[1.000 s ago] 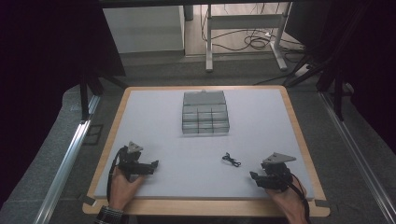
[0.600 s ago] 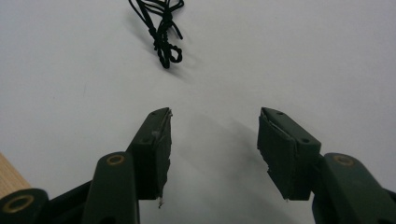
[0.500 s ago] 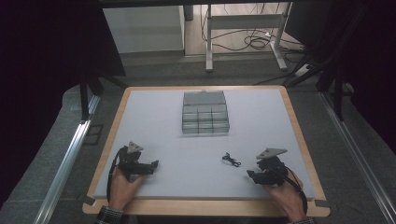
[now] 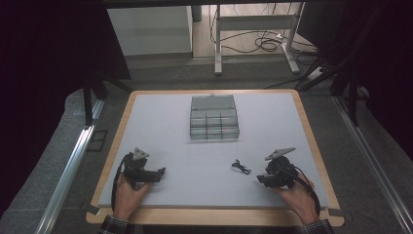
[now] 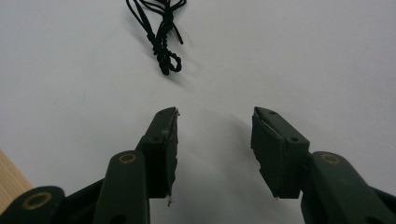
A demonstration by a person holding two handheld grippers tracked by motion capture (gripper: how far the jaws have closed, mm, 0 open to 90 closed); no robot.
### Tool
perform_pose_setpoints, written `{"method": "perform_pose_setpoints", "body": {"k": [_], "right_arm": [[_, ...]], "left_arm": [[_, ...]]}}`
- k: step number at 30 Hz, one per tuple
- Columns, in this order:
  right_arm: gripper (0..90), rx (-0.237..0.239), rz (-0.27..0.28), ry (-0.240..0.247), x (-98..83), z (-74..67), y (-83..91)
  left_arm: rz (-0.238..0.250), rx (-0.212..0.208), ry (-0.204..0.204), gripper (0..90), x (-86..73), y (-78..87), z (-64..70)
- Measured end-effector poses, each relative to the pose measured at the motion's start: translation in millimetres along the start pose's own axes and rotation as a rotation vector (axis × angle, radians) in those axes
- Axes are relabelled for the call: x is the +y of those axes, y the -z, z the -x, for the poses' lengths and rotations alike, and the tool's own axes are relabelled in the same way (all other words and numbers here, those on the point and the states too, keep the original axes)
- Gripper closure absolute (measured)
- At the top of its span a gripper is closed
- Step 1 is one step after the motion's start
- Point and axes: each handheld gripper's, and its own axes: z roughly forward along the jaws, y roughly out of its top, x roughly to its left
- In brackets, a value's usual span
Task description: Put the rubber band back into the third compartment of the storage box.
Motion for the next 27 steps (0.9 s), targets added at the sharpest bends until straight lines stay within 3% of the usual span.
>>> {"method": "perform_pose_setpoints", "body": {"k": [9, 18, 27], "right_arm": [[52.4, 0.016, -0.053, 0.004, 10.8, 0.2, -4.1], [57.4, 0.032, -0.126, 0.061, 27.7, -4.5, -7.7], [60.4, 0.053, -0.193, 0.085, 40.1, -7.7, -14.1]], "left_arm": [[0.000, 0.000, -0.001, 1.4, 0.0, 0.0, 0.0], [0.001, 0.000, 0.002, 1.4, 0.0, -0.1, 0.1], [0.001, 0.000, 0.002, 1.4, 0.0, -0.1, 0.1]]}}
